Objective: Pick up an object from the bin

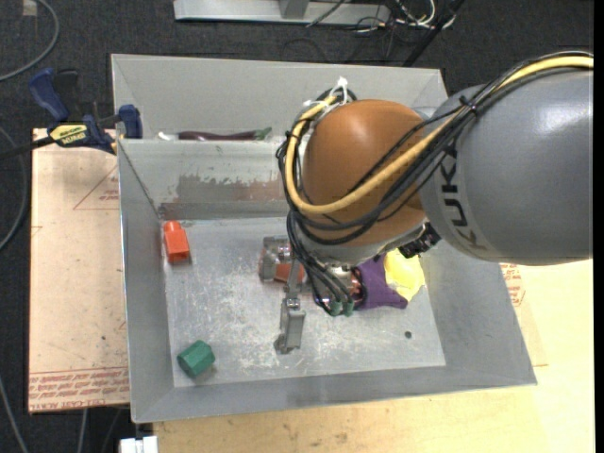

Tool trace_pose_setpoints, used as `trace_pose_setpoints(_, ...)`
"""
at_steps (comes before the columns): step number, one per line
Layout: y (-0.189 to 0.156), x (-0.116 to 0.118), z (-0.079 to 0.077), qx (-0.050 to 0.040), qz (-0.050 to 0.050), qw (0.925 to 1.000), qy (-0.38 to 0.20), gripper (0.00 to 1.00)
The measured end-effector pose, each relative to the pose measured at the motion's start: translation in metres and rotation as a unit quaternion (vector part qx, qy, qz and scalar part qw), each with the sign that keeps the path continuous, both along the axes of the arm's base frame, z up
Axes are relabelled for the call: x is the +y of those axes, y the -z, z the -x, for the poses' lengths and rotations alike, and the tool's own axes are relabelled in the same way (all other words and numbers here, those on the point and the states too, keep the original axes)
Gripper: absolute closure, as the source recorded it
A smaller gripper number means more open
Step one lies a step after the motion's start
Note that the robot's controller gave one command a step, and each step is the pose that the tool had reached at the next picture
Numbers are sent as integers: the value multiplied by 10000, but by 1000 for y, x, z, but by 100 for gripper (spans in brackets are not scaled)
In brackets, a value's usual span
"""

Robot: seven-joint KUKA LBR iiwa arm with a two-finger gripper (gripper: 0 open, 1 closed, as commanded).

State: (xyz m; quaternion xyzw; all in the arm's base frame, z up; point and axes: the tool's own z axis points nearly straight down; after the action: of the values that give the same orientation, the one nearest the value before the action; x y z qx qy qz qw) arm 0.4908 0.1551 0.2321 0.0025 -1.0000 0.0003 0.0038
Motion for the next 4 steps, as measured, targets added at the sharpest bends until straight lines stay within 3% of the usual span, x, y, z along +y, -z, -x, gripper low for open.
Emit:
trace_pose_setpoints(1,-4,-1,-2,-38,-10,10000,22,0)
trace_pose_setpoints(2,6,-16,-13,-40,-19,9994,348,0)
trace_pose_setpoints(3,33,-25,-68,-58,-9,9968,792,0)
trace_pose_setpoints(4,42,-42,-88,-59,-23,9983,579,0)
